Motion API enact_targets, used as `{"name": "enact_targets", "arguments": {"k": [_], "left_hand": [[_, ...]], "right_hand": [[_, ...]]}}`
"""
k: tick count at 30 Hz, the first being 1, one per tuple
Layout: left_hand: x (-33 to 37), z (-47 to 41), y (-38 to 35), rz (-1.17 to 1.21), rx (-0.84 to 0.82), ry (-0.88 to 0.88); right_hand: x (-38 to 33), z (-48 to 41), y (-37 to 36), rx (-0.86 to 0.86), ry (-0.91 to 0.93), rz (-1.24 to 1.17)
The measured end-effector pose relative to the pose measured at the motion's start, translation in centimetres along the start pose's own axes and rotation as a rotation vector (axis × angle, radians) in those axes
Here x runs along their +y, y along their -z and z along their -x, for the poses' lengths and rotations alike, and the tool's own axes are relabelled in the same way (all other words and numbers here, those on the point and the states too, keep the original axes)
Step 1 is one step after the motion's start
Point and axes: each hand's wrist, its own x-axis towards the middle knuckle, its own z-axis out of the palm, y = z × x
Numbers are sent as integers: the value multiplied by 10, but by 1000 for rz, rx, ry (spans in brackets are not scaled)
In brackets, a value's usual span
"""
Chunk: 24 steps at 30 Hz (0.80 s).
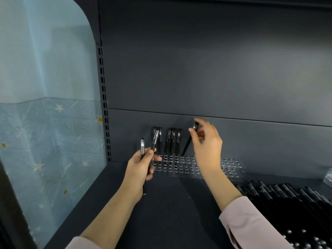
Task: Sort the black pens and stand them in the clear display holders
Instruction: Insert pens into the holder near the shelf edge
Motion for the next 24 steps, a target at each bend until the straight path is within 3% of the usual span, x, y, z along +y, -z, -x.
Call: {"name": "enact_targets", "arguments": {"k": [7, 13, 16, 21, 24], "left_hand": [[-1, 5, -4, -23, -43, -20], [0, 7, -6, -30, -93, -15], [1, 8, -7, -54, -116, -16], [1, 11, -10, -99, -154, -37], [1, 14, -13, -109, -186, -47]], "right_hand": [[3, 3, -6, -87, 104, 170], [8, 4, -9, -246, 52, 242], [1, 4, -5, -221, 19, 108], [-18, 5, -4, -422, -264, -300], [-23, 8, -5, -430, -333, -408]]}}
